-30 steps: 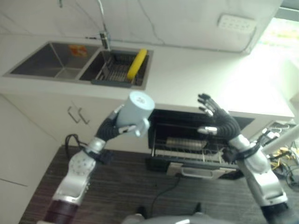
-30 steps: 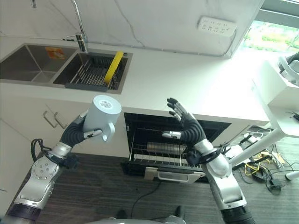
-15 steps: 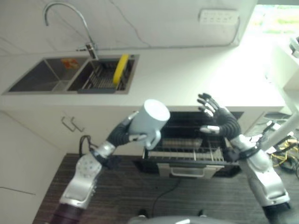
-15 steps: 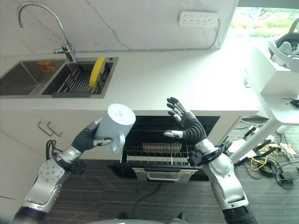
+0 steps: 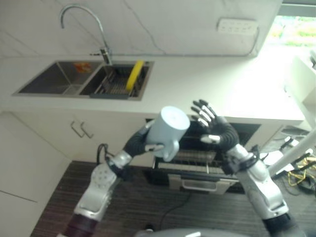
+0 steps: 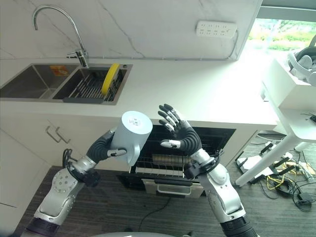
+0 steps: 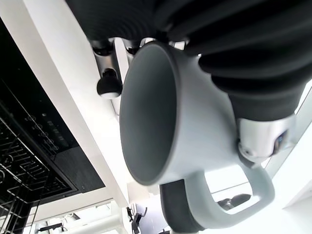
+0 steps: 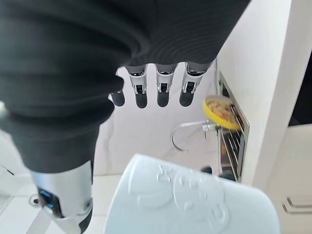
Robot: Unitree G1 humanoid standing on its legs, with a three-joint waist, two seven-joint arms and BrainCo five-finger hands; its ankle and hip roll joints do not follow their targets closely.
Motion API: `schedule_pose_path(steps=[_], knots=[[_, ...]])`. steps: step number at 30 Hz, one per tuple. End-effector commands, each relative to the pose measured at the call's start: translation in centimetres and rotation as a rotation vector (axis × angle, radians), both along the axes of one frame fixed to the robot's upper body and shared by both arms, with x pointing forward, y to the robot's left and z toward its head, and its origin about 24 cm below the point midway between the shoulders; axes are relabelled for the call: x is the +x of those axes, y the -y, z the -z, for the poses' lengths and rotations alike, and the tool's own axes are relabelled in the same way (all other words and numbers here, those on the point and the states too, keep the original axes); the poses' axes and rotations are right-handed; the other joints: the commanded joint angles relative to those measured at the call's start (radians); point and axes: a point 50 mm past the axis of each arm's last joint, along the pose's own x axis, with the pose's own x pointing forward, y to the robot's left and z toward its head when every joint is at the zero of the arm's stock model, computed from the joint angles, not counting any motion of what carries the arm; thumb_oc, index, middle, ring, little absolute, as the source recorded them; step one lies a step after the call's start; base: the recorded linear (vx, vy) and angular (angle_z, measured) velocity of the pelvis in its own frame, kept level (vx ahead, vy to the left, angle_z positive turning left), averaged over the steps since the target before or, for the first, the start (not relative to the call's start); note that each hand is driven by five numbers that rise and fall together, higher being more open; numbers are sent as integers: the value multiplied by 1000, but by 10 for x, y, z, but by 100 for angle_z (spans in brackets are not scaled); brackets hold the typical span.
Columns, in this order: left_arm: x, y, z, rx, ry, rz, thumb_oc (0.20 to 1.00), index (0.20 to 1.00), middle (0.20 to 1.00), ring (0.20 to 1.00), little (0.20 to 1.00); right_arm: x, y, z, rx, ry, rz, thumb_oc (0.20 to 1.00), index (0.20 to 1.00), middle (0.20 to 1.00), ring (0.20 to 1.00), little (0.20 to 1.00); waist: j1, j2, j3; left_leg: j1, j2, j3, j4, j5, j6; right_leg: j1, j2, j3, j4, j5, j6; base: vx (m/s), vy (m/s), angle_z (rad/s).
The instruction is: Place the dishes in the dishwasher.
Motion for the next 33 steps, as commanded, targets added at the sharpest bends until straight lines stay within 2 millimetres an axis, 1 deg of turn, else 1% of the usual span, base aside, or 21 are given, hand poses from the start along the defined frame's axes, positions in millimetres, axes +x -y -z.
schedule_pose_path(steps=[1,14,17,22,33], knots=[[10,4,-38,-33,185,42,200,200,200,200,200,3,-7,-36,75,153,-69,1000,1000,1000,1000,1000,24,-7,-2,50,91,47,7,-63,-58,26,-83,-29,23,-52,81,-2,7,8],[12,9,-40,4,183,65,200,200,200,200,200,1,-12,-43,17,209,-91,1000,1000,1000,1000,1000,32,-10,-5,50,88,39,7,-67,-58,29,-87,-31,24,-52,84,0,0,1],[13,10,-39,26,183,57,200,200,200,200,200,1,-14,-47,-49,249,-91,1000,1000,1000,1000,1000,34,-11,-5,50,88,37,7,-66,-59,29,-89,-32,24,-51,85,0,0,0],[13,12,-38,45,182,71,200,200,200,200,200,1,-15,-51,-77,274,-102,1000,1000,1000,1000,1000,39,-13,-4,49,88,35,7,-67,-61,32,-88,-33,21,-51,86,0,0,0],[12,17,-37,86,179,129,200,200,200,200,200,-1,-21,-51,-103,274,-148,1000,1000,1000,1000,1000,43,-11,-5,50,89,34,7,-65,-62,34,-88,-36,23,-53,86,0,0,0]])
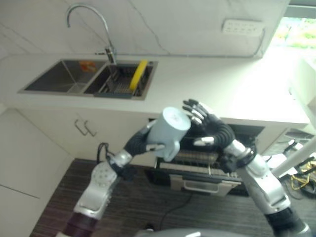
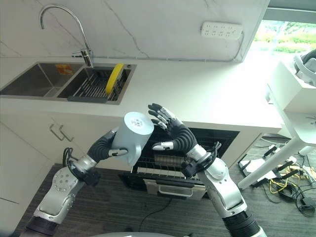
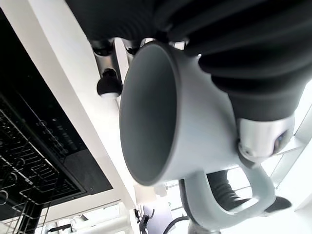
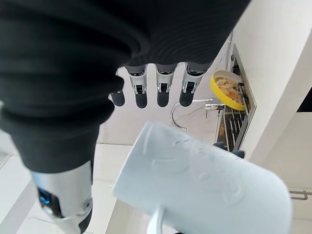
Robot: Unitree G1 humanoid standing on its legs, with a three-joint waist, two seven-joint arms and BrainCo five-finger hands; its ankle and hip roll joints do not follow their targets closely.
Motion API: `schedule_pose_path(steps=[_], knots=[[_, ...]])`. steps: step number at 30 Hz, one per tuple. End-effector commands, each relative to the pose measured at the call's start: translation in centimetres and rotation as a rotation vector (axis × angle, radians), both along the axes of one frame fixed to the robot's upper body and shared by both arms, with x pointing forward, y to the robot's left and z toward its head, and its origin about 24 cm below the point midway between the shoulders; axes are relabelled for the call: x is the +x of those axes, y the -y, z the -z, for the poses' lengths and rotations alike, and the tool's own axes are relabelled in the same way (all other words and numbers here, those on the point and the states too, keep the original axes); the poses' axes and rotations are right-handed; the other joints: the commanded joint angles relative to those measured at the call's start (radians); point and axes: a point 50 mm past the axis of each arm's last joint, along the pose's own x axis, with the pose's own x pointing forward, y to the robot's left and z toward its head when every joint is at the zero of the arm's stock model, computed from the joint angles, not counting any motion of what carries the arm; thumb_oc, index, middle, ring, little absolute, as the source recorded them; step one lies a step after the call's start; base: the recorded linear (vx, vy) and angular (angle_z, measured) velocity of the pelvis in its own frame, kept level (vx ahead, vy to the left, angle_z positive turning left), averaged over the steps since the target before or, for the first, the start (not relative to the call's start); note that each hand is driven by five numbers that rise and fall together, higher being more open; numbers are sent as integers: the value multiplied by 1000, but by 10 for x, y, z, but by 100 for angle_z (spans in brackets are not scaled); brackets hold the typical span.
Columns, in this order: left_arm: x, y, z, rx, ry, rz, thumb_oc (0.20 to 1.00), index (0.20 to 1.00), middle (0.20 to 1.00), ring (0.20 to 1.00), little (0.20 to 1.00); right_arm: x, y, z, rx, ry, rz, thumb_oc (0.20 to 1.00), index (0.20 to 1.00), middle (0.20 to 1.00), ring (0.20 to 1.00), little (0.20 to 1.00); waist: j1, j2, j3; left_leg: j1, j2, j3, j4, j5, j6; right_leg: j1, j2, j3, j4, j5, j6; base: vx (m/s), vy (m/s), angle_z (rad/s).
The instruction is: Place the dishes in the dishwasher.
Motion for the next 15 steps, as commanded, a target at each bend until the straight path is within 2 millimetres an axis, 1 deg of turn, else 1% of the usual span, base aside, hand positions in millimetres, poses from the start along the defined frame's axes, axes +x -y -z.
schedule_pose_path(steps=[1,7,15], knots=[[10,15,-39,45,199,115,200,200,200,200,200,-1,-11,-35,25,172,-71,1000,1000,1000,1000,1000,33,-11,-4,54,90,47,7,-66,-61,28,-87,-21,23,-49,85,0,0,0],[8,20,-41,79,226,147,200,200,200,200,200,-1,-14,-33,50,129,-121,1000,1000,1000,1000,1000,33,-11,-5,56,88,46,7,-68,-60,30,-86,-20,23,-49,85,0,0,0],[6,24,-45,69,253,165,200,200,200,200,200,-2,-19,-30,51,120,-132,1000,1000,1000,1000,1000,34,-11,-4,55,86,44,7,-67,-59,30,-84,-18,23,-49,83,0,0,0]])
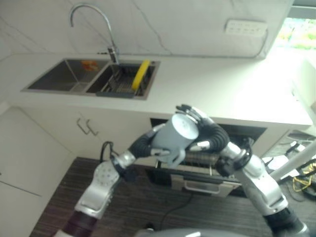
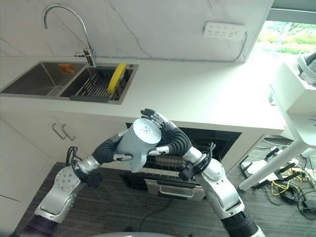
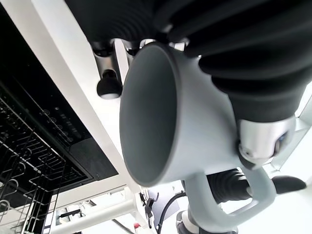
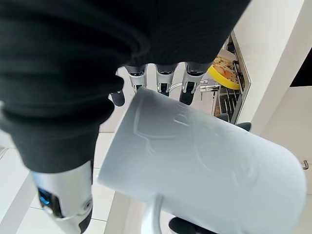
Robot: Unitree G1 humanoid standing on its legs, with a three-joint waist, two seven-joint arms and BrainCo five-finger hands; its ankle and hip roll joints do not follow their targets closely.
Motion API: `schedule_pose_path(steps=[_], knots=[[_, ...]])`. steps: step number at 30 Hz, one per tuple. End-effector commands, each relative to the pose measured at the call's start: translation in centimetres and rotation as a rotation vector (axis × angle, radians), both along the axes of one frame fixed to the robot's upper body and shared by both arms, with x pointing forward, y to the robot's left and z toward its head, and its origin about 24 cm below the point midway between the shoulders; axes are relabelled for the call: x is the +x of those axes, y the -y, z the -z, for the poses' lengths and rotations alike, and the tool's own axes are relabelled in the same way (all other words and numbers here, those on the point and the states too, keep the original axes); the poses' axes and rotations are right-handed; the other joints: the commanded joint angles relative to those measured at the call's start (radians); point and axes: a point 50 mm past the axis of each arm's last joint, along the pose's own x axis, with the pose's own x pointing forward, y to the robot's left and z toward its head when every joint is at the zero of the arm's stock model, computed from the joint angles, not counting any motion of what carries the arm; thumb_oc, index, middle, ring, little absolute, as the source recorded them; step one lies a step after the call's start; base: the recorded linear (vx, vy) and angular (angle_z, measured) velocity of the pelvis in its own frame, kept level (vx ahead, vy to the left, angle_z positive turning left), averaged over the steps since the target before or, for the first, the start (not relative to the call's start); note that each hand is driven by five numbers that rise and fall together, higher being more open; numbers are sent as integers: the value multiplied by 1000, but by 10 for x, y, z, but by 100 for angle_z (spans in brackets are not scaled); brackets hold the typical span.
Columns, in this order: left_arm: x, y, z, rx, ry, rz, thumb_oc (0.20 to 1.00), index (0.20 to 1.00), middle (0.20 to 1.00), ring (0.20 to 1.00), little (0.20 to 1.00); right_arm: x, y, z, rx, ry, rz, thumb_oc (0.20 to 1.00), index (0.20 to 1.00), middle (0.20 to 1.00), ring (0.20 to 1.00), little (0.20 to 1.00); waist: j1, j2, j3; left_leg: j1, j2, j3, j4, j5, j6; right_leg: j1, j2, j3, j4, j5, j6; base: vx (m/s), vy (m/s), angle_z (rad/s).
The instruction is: Place the dishes in the dishwasher.
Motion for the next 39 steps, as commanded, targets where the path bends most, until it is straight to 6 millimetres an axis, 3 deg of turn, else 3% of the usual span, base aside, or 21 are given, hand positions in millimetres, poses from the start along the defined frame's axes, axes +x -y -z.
schedule_pose_path(steps=[1,36,37,38,39], knots=[[6,15,-42,5,236,97,200,200,200,200,200,1,-10,-35,59,158,-66,1000,1000,1000,1000,1000,22,-12,-4,55,88,46,7,-67,-59,28,-83,-16,23,-48,82,0,0,0],[1,9,-42,22,275,86,200,200,200,200,200,-2,-12,-27,8,103,-125,1000,1000,1000,1000,1000,29,-19,-3,55,81,41,7,-68,-58,32,-78,-17,17,-46,80,0,0,0],[1,10,-42,21,275,86,200,200,200,200,200,-2,-12,-27,6,104,-126,947,947,947,947,947,29,-19,-2,55,82,42,7,-68,-58,32,-79,-19,17,-46,80,0,0,0],[1,10,-41,20,275,85,200,200,200,200,200,-2,-13,-27,2,104,-128,589,589,589,589,589,30,-20,-2,54,81,41,7,-69,-59,33,-79,-20,16,-45,80,0,0,0],[1,10,-41,20,273,83,200,200,200,200,200,-2,-12,-27,2,104,-129,442,442,442,442,442,29,-20,-3,54,81,41,7,-69,-59,33,-79,-20,15,-45,80,0,0,0]])
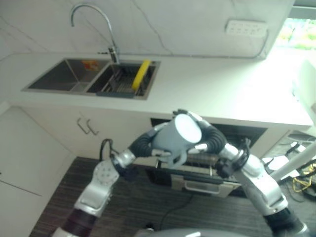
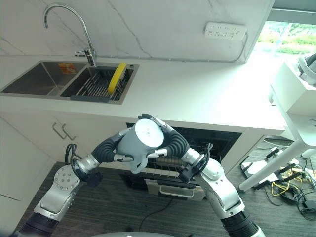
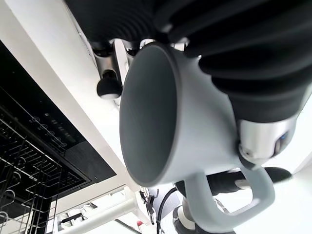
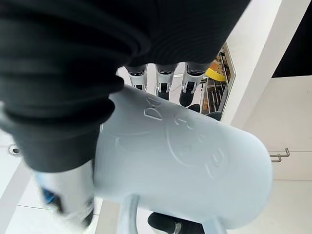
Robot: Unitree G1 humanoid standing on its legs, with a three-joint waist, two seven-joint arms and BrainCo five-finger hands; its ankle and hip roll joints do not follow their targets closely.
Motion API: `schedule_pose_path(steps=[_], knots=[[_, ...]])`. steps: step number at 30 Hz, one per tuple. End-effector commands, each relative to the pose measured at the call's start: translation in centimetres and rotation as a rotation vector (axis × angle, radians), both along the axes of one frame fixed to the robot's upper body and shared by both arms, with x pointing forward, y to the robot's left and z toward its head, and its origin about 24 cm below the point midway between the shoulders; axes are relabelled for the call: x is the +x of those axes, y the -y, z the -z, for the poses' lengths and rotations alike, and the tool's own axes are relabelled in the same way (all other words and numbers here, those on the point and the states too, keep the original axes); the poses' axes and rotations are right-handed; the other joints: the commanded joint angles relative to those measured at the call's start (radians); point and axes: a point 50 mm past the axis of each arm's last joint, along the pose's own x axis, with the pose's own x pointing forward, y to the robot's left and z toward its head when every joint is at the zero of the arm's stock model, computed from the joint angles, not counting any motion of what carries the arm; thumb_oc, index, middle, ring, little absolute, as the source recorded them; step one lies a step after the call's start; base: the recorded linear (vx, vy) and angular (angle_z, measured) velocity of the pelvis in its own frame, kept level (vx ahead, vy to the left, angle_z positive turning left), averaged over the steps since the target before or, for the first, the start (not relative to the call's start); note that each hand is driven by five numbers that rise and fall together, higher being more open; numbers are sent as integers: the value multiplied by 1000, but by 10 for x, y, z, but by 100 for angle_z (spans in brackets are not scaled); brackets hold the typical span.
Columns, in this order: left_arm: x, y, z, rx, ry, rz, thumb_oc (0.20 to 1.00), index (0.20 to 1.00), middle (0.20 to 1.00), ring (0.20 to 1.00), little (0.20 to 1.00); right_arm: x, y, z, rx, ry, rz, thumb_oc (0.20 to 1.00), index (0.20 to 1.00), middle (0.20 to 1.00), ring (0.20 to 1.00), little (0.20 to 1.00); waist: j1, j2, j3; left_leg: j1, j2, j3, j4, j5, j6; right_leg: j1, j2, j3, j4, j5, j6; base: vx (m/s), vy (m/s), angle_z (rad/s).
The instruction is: Place the dishes in the dishwasher.
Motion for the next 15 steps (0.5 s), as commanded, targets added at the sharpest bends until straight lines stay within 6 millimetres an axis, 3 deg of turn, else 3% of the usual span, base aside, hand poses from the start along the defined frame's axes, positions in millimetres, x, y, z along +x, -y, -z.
schedule_pose_path(steps=[1,2,15], knots=[[3,9,-35,-17,193,63,200,200,200,200,200,-2,-9,-33,48,152,-82,266,266,266,266,266,28,-18,-4,54,82,44,7,-70,-59,31,-78,-17,15,-44,78,0,0,0],[2,9,-35,-16,194,65,200,200,200,200,200,-2,-9,-33,44,154,-83,200,200,200,200,200,28,-19,-4,54,81,44,7,-70,-59,31,-78,-18,16,-44,78,0,0,0],[1,9,-35,-18,187,76,200,200,200,200,200,-4,-8,-38,-17,235,-69,200,200,200,200,200,31,-21,-3,54,80,41,7,-71,-57,29,-80,-17,17,-42,79,0,0,0]])
